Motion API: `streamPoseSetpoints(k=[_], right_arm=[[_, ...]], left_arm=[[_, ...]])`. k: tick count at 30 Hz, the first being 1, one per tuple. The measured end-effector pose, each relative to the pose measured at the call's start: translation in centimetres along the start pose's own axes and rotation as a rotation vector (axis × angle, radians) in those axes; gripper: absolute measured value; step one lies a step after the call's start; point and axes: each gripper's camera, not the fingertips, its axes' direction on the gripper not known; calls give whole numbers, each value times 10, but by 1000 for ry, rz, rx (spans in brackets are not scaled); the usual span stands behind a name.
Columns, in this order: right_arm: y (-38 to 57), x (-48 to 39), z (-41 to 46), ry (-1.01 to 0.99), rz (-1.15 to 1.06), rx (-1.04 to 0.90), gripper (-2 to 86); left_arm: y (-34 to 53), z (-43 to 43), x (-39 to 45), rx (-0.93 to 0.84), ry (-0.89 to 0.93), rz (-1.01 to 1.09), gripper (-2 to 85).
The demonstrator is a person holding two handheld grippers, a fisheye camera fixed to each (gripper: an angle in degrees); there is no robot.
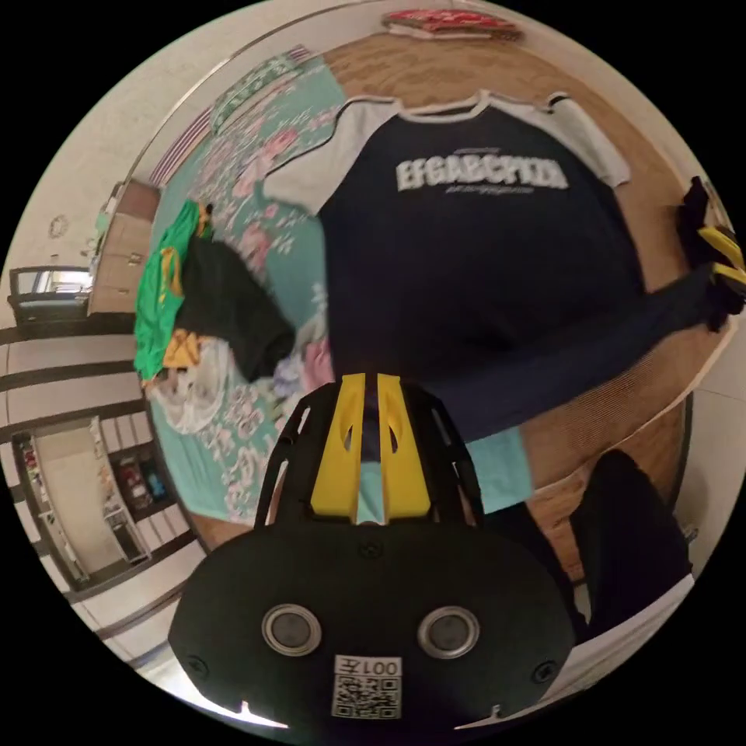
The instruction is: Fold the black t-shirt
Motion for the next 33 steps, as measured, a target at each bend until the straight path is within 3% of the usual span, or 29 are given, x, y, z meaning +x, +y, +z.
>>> streamPoseSetpoints(k=[5,11,16,21,24,28,33], right_arm=[[5,81,15,-221,-200,57,24],[55,92,70,-330,-269,-1,33],[39,166,89,-318,-120,174,87],[-11,205,142,-259,-210,103,115],[-27,208,169,-224,-283,28,85],[-16,208,166,-149,-298,65,27],[19,217,130,-468,-214,121,16]], left_arm=[[-84,12,63,131,-11,71,-9],[-114,83,81,-70,-25,33,-8],[-106,105,20,-62,-105,-16,22],[-96,139,-43,-100,-53,156,129],[-89,161,-83,-184,45,224,189],[-75,179,-125,-271,-15,350,189],[-57,190,-178,-259,-21,371,183]])
